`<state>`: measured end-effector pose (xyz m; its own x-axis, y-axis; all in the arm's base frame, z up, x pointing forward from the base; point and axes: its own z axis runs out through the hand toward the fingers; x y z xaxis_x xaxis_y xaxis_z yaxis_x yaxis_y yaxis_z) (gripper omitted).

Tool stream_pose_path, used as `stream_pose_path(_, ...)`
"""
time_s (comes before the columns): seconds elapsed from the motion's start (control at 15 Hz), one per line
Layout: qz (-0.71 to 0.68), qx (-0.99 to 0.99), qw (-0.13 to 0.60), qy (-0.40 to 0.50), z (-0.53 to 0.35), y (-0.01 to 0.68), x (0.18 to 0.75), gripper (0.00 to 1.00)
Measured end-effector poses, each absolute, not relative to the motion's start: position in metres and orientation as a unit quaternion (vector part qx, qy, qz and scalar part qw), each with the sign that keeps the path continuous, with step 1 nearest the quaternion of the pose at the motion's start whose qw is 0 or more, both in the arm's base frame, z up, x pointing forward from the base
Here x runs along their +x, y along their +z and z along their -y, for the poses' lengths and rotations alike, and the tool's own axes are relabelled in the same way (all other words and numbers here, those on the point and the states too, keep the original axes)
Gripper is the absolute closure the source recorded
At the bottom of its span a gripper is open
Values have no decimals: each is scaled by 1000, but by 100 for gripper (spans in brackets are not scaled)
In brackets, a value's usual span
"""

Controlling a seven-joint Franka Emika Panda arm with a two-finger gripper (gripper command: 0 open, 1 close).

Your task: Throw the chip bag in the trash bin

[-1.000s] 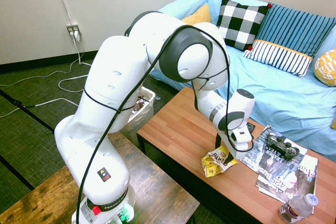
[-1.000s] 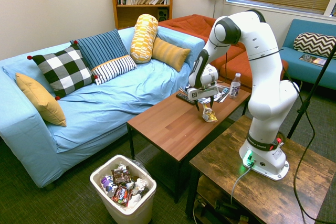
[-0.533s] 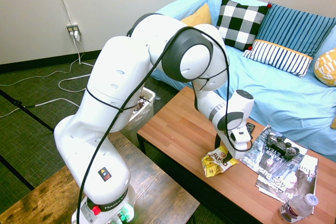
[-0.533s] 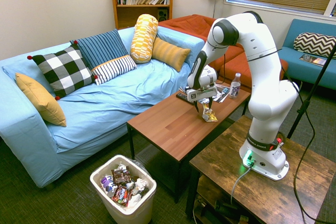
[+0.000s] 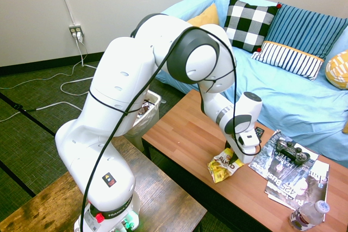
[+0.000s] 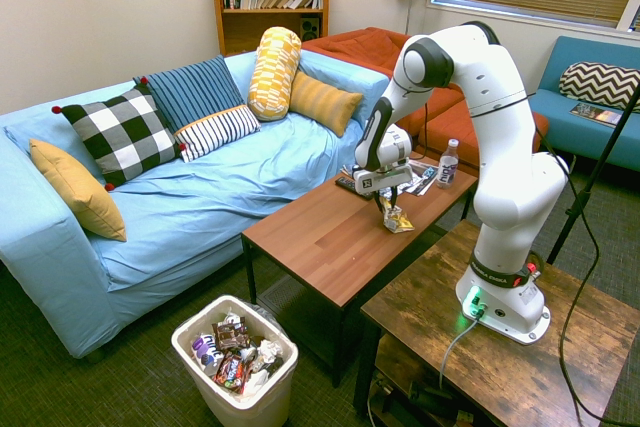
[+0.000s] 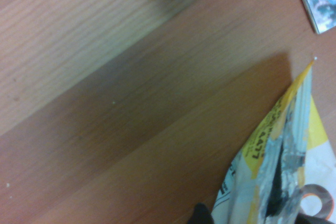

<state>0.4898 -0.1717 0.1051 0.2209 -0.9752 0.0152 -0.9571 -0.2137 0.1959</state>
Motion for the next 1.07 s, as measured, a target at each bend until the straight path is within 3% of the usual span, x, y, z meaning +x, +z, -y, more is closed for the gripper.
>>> stream_pose_path(0.67, 621, 779, 73, -40, 164, 116, 496, 100)
stream_pose_path(1.07, 589, 806, 47, 40, 98, 246, 503, 100)
